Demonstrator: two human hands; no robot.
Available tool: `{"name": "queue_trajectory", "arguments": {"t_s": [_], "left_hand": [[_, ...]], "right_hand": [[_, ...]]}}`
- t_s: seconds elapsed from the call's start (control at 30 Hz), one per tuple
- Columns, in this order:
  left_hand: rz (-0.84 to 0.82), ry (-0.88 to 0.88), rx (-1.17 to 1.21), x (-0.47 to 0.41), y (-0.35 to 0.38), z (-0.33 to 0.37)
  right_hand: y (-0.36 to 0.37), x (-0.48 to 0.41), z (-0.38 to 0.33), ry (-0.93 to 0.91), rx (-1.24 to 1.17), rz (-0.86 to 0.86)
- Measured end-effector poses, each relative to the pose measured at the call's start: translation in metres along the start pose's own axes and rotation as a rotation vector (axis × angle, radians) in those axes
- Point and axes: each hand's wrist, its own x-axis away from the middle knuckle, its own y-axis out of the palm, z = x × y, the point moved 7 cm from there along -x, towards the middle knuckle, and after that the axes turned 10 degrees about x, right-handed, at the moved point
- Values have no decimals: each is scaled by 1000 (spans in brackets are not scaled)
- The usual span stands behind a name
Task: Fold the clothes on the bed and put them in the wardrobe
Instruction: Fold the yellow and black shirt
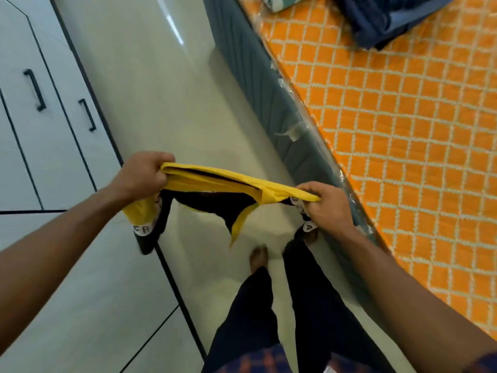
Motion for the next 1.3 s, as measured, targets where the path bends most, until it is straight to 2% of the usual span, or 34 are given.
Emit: {"name": "queue_trajectory", "arguments": {"t_s": [0.1, 0.23, 0.3, 0.37, 0.5, 0.57, 0.7, 0.77, 0.83, 0.93, 1.0, 1.1, 1.2, 1.3], "left_hand": [[50, 39, 6, 16, 3, 19], [166, 119, -9, 33, 0, 53], [198, 171, -21, 31, 1, 79], [204, 241, -39, 22, 7, 112], [183, 450, -88, -5, 25, 179], [158, 536, -155, -33, 36, 220], [78, 687, -357, -123, 76, 337], [67, 797, -416, -172, 100, 401], [68, 877, -499, -228, 135, 476], [171, 841, -685, -313, 190, 548], [173, 696, -643, -357, 225, 561], [33, 650, -564, -374, 305, 543], [-105, 652, -531, -326, 353, 484], [-218, 550, -601, -304, 371, 425]], "right_hand": [[-16, 36, 5, -6, -25, -24], [-39, 97, 4, 24, -122, -173], [-55, 130, 11, 64, -165, -177], [-78, 159, 24, 114, -192, -93], [-129, 185, 54, 183, -166, 253], [-154, 190, 74, 221, -168, 369], [-227, 168, 129, 242, -85, 490], [-270, 134, 169, 281, 50, 433], [-321, 86, 243, 416, 157, 344], [-375, 17, 348, 591, 349, 293], [-385, -17, 395, 690, 363, 309], [-353, -51, 432, 763, 232, 362], [-269, -49, 410, 690, 159, 370], [-195, -21, 394, 697, 134, 403]]}}
